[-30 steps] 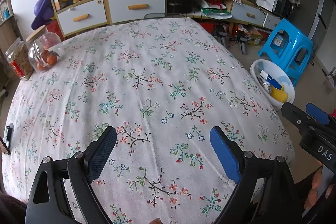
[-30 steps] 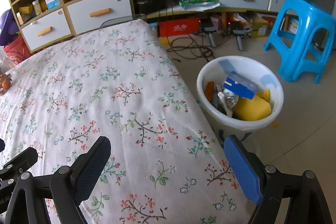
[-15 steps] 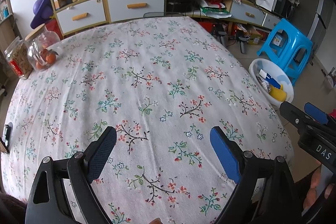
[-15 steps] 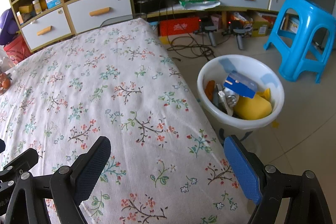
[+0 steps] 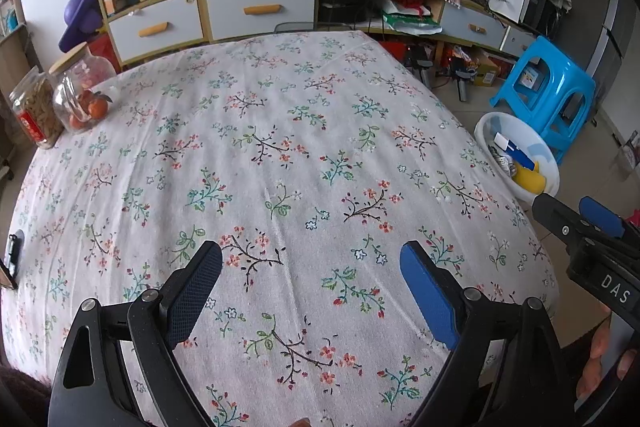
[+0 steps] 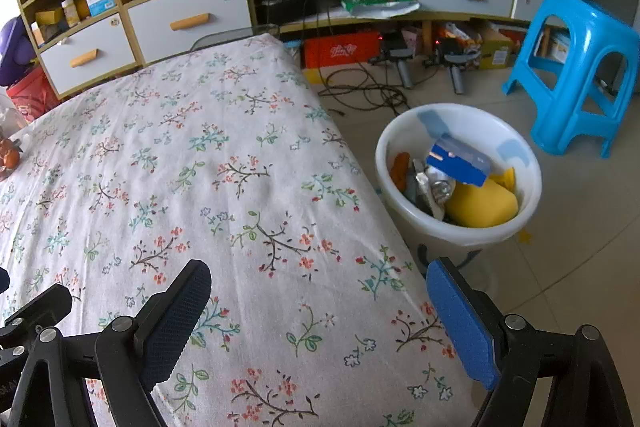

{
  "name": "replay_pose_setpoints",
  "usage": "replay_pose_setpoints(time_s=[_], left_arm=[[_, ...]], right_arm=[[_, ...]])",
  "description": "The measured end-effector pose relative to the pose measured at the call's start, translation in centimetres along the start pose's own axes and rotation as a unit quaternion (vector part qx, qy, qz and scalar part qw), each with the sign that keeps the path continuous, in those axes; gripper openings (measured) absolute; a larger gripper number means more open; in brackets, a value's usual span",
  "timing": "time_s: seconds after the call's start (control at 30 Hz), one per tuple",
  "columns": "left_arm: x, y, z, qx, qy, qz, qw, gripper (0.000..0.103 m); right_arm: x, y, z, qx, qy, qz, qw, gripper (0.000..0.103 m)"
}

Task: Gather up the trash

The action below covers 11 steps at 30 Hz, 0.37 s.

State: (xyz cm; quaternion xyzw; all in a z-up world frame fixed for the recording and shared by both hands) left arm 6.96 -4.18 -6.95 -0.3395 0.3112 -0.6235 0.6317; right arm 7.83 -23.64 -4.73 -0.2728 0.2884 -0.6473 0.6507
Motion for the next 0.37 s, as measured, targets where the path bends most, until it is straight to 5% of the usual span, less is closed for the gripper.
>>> replay_pose_setpoints(time_s=[0.37], left_arm=[[-0.81, 0.3, 0.0, -0.009, -0.006, 0.008, 0.9999, 0.092]], right_arm=[[-0.32, 0.37, 0.12, -0.002, -0.001, 0.0, 1.0, 0.091]])
Point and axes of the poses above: each gripper's, at about its wrist camera, not at the fingertips, and y roughly the way its jaws point, x to its right, z to its top, the point moved 9 cm from there along y, roughly the way its jaws point, and after that the axes turned 1 degree about -x, right-handed, at the moved point
